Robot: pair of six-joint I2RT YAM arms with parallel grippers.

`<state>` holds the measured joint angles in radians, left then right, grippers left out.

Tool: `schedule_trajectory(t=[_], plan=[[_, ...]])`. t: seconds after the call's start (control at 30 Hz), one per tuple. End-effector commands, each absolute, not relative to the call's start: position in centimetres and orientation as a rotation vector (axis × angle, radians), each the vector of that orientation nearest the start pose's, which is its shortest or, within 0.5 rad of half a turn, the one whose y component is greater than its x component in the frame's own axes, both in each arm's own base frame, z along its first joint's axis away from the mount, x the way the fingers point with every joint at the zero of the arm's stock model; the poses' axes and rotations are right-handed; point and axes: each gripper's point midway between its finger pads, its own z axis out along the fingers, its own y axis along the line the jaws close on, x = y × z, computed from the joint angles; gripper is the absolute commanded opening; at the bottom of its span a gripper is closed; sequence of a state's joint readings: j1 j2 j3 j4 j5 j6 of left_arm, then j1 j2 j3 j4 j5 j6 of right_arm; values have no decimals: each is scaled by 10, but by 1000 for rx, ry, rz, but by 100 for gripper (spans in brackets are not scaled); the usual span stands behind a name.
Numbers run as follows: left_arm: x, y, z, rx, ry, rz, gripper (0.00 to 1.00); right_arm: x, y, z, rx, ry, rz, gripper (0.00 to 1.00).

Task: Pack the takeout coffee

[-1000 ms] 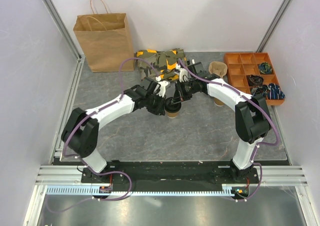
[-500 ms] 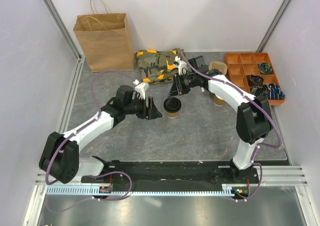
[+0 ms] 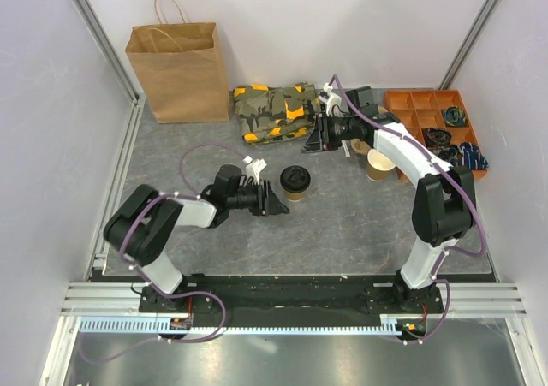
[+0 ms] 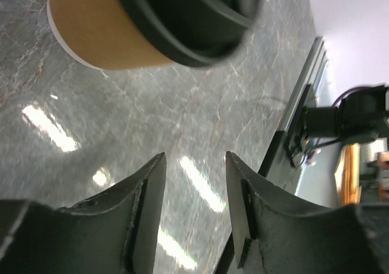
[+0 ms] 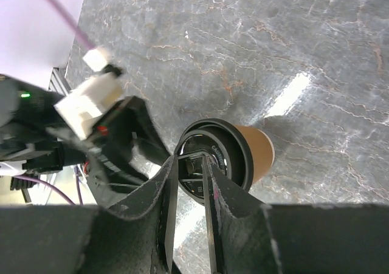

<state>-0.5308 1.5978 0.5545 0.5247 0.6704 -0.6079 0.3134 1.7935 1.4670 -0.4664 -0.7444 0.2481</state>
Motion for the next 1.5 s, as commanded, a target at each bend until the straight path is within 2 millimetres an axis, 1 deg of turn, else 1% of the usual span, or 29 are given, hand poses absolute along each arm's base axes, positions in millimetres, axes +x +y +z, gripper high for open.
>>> schedule_trajectory(t=[0.0, 0.03, 0.07, 0.1, 0.23, 0.47, 0.5, 0.53, 0.57, 0.6, 0.67, 0.77, 0.83, 0.9, 0.93, 0.97, 1.03, 1.07, 1.13, 1.17, 1.2, 1.23, 1.27, 1.3, 1.33, 1.37, 1.4, 1.43, 1.47], plan=[[275, -320, 101, 343, 2057, -1488, 50, 381, 251, 207, -456, 2262, 1164, 31], [279, -323, 101, 326, 2055, -1500, 50, 381, 249, 205, -450, 2265, 1162, 31], [282, -325, 93, 311, 2074, -1502, 50, 382, 248, 205, -444, 2267, 1162, 31], [290, -329, 99, 310, 2043, -1500, 49, 383, 245, 205, -435, 2267, 1162, 31], [311, -338, 97, 293, 2025, -1479, 48, 384, 241, 202, -424, 2273, 1156, 31], [343, -352, 88, 260, 2009, -1467, 47, 387, 235, 201, -408, 2276, 1149, 31], [349, -354, 90, 256, 1998, -1467, 48, 387, 234, 202, -404, 2274, 1145, 31], [352, -355, 84, 250, 2007, -1466, 47, 388, 233, 202, -403, 2273, 1144, 31], [355, -356, 82, 248, 2006, -1466, 47, 388, 232, 203, -401, 2270, 1142, 31], [360, -358, 85, 254, 1991, -1465, 47, 389, 230, 204, -398, 2268, 1138, 31], [362, -360, 79, 258, 1998, -1463, 47, 391, 228, 206, -397, 2260, 1123, 31], [366, -363, 83, 276, 1980, -1466, 47, 395, 226, 211, -402, 2244, 1110, 31], [365, -363, 89, 297, 1966, -1465, 48, 399, 224, 215, -398, 2233, 1097, 31], [358, -361, 103, 344, 1940, -1469, 50, 403, 222, 220, -394, 2220, 1082, 31], [355, -359, 108, 360, 1935, -1464, 50, 406, 221, 227, -398, 2204, 1074, 31], [347, -353, 121, 380, 1931, -1463, 52, 410, 217, 232, -395, 2187, 1061, 31], [338, -343, 128, 411, 1934, -1440, 53, 414, 214, 242, -393, 2166, 1043, 32], [330, -334, 126, 416, 1956, -1425, 55, 415, 210, 245, -393, 2162, 1034, 32], [313, -317, 144, 496, 1956, -1356, 57, 418, 205, 253, -395, 2145, 1013, 33], [306, -305, 141, 561, 1948, -1296, 60, 418, 203, 257, -400, 2135, 1003, 33], [291, -293, 152, 591, 1977, -1269, 63, 419, 201, 259, -414, 2126, 985, 34], [285, -284, 154, 625, 1989, -1238, 65, 419, 199, 263, -419, 2120, 969, 35], [291, -272, 164, 699, 1961, -1155, 71, 420, 197, 266, -421, 2114, 955, 36], [292, -262, 172, 731, 1965, -1111, 74, 420, 196, 266, -428, 2112, 947, 37], [279, -247, 170, 748, 2053, -1092, 75, 420, 195, 267, -429, 2110, 941, 38], [297, -232, 196, 793, 1979, -1017, 78, 419, 195, 268, -433, 2106, 938, 39], [303, -222, 206, 807, 1963, -980, 78, 420, 195, 268, -433, 2105, 938, 41], [304, -210, 215, 799, 1970, -973, 78, 419, 195, 268, -438, 2103, 934, 42], [317, -196, 240, 806, 1893, -952, 79, 420, 194, 267, -435, 2107, 928, 43]])
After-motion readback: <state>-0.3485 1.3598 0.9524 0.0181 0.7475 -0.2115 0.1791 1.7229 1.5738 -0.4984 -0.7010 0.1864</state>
